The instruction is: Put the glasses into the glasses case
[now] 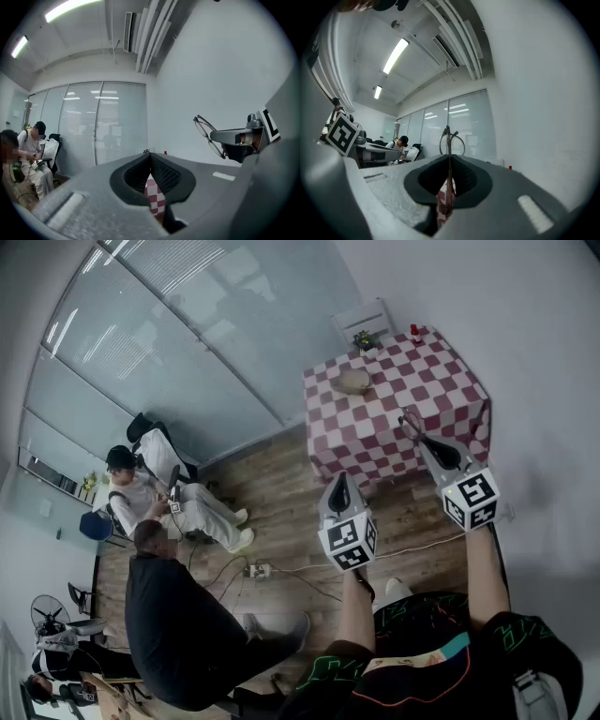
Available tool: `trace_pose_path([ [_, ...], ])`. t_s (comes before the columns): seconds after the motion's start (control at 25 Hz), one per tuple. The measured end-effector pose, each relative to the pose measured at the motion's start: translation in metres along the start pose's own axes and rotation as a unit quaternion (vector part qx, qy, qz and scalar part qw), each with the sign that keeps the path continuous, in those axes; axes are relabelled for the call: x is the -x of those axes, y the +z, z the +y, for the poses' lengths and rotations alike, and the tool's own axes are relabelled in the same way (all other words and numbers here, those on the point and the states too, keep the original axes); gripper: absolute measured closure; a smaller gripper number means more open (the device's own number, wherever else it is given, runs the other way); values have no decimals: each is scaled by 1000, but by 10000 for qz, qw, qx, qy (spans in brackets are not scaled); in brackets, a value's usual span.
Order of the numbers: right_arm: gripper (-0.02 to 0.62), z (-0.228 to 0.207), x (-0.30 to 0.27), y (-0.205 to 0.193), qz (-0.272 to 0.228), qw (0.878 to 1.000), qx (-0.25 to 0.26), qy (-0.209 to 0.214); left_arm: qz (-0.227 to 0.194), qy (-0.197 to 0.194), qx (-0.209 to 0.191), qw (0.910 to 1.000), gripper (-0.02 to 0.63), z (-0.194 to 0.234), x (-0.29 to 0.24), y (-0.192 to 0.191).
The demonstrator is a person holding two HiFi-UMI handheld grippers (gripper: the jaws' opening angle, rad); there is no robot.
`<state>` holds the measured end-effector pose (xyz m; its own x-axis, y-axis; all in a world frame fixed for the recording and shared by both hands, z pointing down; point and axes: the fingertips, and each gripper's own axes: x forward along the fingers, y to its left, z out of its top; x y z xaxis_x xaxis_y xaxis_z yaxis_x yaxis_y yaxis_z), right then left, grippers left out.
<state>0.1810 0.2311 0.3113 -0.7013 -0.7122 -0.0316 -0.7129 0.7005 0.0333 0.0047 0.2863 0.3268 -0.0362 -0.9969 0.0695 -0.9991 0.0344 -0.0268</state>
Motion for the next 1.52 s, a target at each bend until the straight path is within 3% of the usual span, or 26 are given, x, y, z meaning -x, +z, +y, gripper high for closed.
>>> trace_pose_path([
  [0.48,577,-11,-15,-5,8,9997,-207,-134,49,-97,28,9999,597,6,-16,-4],
  [0.68,577,-21,-33,-15,150,9990,-288,-315,-22,-178,240,9996,597,16,-25,-5],
  [1.12,577,-37,-86,-3,54,9979,-83,-635,-167,-252,408,9987,597,53,-80,0],
  [1.32,577,-30,-112,2,16,9987,-175,-482,-97,-259,534,9982,597,73,-106,-5],
  [1.52,577,-35,-133,-6,101,9968,-478,-631,-75,-447,543,9975,597,85,-127,-1],
])
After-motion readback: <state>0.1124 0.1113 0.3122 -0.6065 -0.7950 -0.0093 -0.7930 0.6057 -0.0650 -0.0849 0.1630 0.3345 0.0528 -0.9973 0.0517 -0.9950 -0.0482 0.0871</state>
